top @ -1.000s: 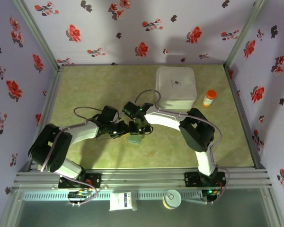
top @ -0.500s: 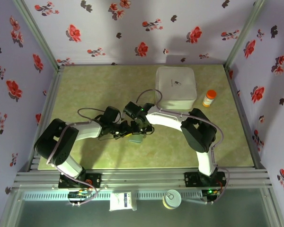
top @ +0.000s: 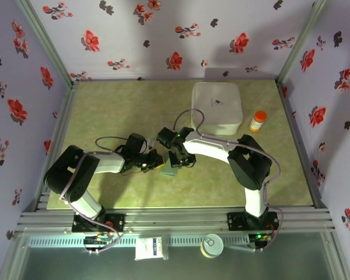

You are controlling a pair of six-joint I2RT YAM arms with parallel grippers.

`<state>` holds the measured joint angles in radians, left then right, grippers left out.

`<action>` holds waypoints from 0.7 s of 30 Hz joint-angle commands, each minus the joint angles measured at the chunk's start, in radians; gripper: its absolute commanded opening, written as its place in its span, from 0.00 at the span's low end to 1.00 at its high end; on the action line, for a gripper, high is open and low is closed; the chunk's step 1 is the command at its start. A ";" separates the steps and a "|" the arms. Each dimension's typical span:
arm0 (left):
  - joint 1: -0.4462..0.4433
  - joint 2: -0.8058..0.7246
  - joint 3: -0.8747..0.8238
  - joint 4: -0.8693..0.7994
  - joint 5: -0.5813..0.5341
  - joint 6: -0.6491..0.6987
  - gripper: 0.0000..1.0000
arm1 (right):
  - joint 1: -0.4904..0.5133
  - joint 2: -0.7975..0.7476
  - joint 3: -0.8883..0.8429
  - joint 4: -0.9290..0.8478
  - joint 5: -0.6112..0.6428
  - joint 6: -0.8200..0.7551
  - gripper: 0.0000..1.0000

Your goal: Take the credit cards out of the card holder

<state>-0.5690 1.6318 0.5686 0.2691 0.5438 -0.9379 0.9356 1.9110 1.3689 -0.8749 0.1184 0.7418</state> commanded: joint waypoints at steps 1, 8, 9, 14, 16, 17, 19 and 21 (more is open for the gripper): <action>0.007 0.064 -0.061 -0.199 -0.153 -0.009 0.00 | -0.006 -0.023 -0.014 -0.059 0.043 0.016 0.00; 0.005 -0.025 -0.034 -0.189 -0.105 -0.042 0.12 | -0.006 -0.060 -0.034 0.042 -0.007 0.054 0.23; 0.004 -0.044 -0.025 -0.196 -0.102 -0.048 0.14 | -0.006 -0.062 -0.037 0.055 -0.015 0.058 0.27; 0.000 -0.110 0.025 -0.249 -0.103 -0.046 0.23 | -0.015 -0.061 -0.055 0.143 -0.060 0.070 0.36; -0.002 -0.121 0.038 -0.257 -0.102 -0.046 0.24 | -0.020 -0.056 -0.061 0.168 -0.076 0.075 0.36; -0.002 -0.126 0.041 -0.260 -0.101 -0.047 0.25 | -0.023 -0.055 -0.066 0.176 -0.083 0.078 0.36; -0.002 -0.134 0.045 -0.261 -0.100 -0.046 0.25 | -0.027 -0.050 -0.078 0.189 -0.088 0.087 0.34; -0.002 -0.141 0.049 -0.261 -0.102 -0.045 0.26 | -0.029 -0.049 -0.093 0.198 -0.092 0.096 0.33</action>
<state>-0.5694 1.5192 0.5896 0.0586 0.4591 -0.9783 0.9157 1.8717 1.3014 -0.7033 0.0441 0.8043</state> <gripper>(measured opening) 0.253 0.336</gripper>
